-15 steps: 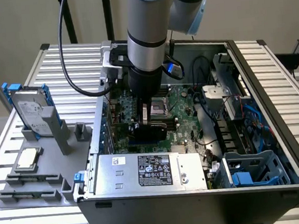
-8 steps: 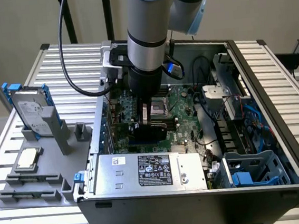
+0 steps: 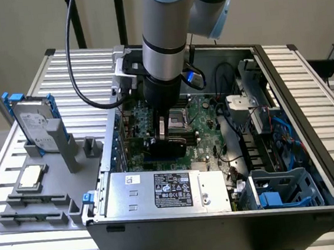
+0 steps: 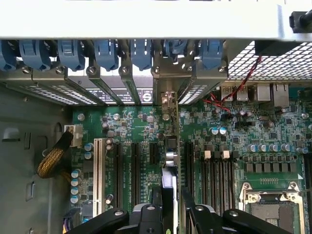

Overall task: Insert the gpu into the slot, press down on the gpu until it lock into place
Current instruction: 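Insert the gpu into the slot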

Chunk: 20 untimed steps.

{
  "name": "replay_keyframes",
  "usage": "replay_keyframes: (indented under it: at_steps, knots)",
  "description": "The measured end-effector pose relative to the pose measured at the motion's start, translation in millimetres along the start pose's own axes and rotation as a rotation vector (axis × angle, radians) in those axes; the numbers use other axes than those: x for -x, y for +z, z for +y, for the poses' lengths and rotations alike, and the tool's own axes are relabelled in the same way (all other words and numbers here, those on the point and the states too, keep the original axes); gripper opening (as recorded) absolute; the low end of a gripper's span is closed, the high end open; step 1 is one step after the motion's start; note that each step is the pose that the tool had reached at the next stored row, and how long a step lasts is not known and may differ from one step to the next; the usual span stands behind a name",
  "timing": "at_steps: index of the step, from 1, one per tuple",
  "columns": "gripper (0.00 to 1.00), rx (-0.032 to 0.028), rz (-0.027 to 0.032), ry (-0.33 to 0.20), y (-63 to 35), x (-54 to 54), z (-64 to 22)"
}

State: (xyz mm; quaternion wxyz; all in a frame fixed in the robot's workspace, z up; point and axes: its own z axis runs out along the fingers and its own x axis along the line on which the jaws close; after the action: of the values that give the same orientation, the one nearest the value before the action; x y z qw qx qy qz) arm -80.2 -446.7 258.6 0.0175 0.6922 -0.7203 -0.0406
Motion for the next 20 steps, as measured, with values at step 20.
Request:
replay_keyframes:
  at_steps: [20]
  knots:
    - [0.25,0.0077,0.0001,0.000,-33.9,1.0,6.7]
